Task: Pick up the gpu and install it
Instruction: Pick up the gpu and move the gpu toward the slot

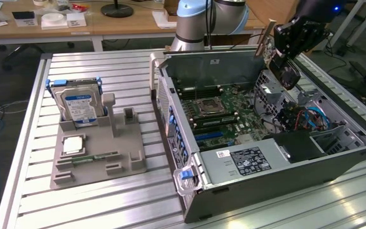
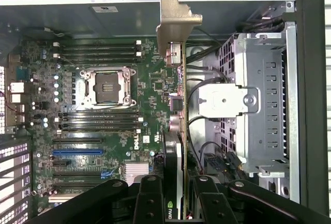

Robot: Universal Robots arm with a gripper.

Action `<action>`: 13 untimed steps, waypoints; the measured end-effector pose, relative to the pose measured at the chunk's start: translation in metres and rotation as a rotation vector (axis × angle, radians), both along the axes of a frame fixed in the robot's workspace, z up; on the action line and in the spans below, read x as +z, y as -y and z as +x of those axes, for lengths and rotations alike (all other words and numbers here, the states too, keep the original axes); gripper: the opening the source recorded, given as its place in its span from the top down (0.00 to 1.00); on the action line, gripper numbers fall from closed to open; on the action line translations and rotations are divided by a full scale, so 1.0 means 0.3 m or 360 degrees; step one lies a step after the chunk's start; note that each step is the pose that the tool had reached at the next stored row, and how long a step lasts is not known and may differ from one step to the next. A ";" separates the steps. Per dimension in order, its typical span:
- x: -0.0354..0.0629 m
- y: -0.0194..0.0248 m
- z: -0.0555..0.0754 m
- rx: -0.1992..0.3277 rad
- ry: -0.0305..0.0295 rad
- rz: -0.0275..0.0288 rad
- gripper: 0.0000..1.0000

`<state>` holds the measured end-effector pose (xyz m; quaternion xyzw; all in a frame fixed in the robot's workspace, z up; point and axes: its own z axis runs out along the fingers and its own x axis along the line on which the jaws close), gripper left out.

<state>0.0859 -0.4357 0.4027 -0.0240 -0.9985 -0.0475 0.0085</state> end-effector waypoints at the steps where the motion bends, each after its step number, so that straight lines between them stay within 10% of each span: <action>1: -0.001 0.000 0.000 0.0000 0.00001 0.00002 0.73; 13: -0.021 0.000 0.000 0.0000 0.00031 0.00000 0.73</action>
